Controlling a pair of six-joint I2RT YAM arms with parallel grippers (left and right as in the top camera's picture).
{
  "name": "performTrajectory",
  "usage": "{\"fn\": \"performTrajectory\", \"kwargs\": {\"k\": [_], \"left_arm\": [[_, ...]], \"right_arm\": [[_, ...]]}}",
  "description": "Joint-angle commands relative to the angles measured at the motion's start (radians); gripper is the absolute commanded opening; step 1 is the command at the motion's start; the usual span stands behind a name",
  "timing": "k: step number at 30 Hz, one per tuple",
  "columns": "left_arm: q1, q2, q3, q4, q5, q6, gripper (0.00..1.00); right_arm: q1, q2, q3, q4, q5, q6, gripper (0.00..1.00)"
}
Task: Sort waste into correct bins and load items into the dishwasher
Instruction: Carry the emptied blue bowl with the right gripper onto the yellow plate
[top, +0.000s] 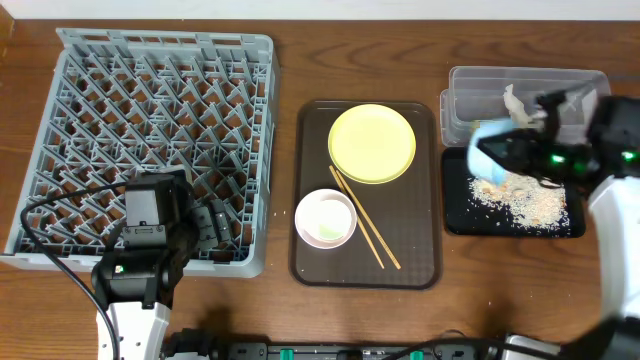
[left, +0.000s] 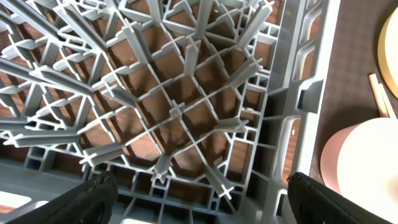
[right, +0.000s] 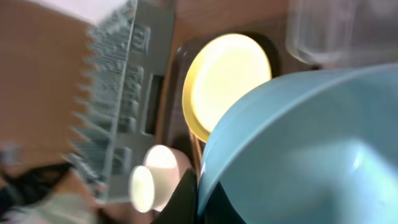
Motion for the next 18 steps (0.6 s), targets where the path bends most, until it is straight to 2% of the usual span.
{"fn": "performTrajectory", "kwargs": {"k": [1, 10, 18], "left_arm": [[0.005, -0.001, 0.021, 0.001, 0.002, -0.005, 0.89], [0.005, -0.001, 0.021, 0.001, 0.002, -0.005, 0.89], [0.005, -0.001, 0.021, 0.000, 0.002, -0.006, 0.89]], "right_arm": [[0.171, -0.030, 0.013, 0.050, 0.264, -0.027, 0.01], [0.560, 0.080, 0.013, 0.154, 0.528, -0.068, 0.01], [0.739, 0.282, 0.013, 0.346, 0.727, -0.080, 0.01]]}}
